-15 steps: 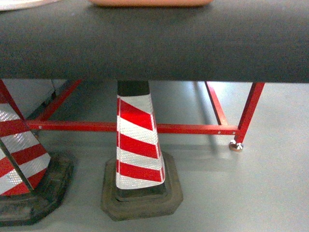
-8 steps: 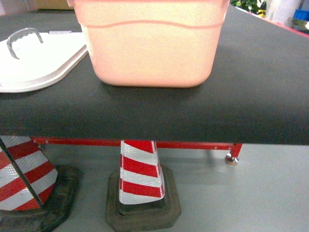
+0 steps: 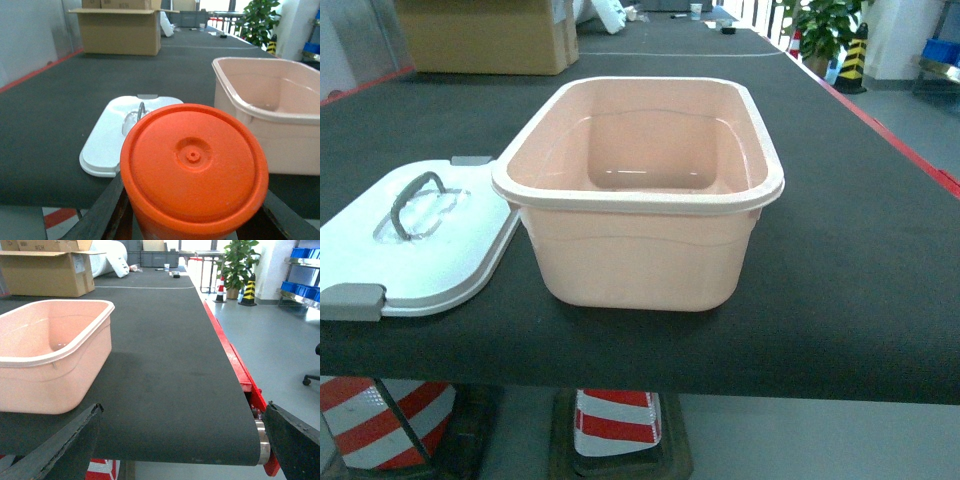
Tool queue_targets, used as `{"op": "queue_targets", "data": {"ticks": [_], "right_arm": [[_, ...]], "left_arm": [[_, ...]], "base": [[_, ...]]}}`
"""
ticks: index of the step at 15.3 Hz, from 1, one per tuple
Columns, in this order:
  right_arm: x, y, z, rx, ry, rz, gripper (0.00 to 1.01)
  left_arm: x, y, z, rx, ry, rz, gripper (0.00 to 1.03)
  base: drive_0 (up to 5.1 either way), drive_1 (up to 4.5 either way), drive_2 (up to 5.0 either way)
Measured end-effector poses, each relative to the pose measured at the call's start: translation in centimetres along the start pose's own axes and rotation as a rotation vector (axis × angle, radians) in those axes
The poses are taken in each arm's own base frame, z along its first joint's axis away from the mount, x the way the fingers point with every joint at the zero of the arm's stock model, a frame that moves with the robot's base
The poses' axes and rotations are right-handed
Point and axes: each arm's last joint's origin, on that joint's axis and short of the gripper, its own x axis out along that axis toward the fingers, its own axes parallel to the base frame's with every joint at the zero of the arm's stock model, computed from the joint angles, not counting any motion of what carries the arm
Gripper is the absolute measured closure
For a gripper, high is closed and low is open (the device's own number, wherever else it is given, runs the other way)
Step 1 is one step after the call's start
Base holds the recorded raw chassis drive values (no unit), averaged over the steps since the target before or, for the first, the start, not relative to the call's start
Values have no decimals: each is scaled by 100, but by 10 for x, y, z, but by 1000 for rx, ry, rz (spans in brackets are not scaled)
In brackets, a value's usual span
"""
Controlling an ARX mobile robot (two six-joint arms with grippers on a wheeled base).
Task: Pick capacitor and pack into box
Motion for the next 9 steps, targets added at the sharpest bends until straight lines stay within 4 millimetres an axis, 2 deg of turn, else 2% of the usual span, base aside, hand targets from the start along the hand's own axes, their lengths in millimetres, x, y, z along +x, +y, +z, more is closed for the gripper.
{"op": "queue_targets", "data": {"ticks": [9], "right_arm": [[0,0,0,0,4,0,3]], "left_arm": [[0,0,0,0,5,1,59]], "base": [[0,0,0]]}}
